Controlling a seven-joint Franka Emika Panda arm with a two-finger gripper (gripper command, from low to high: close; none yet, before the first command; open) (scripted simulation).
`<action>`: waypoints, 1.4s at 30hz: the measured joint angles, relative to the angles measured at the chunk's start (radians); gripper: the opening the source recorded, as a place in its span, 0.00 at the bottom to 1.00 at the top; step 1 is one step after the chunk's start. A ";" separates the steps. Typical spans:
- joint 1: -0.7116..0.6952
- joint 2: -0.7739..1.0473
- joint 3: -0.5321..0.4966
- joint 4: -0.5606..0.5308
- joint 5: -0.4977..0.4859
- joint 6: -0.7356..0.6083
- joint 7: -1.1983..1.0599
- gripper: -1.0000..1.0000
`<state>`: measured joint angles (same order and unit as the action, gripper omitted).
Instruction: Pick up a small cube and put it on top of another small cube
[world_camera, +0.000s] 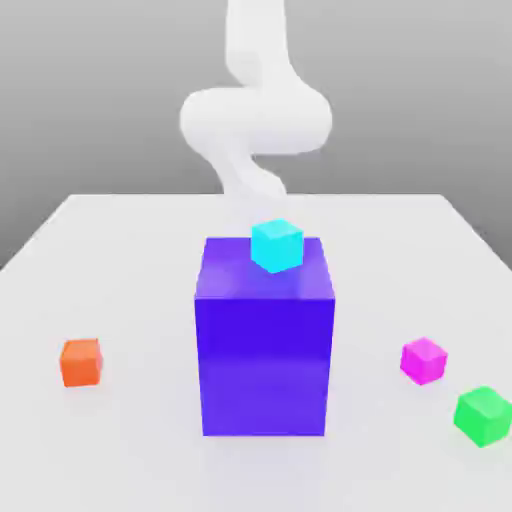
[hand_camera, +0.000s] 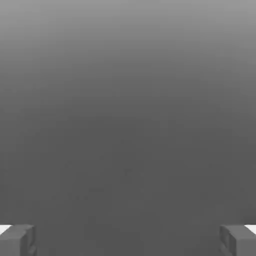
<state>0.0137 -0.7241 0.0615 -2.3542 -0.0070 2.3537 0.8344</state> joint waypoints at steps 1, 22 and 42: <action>0.006 0.037 0.030 -0.025 -0.003 0.026 0.016 0.50; 0.271 0.784 0.436 -0.477 -0.108 0.539 0.361 0.50; 0.546 1.012 0.080 -0.423 -0.443 0.706 0.615 0.00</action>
<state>0.5592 0.2879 0.1418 -2.7776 -0.4495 3.0594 1.4496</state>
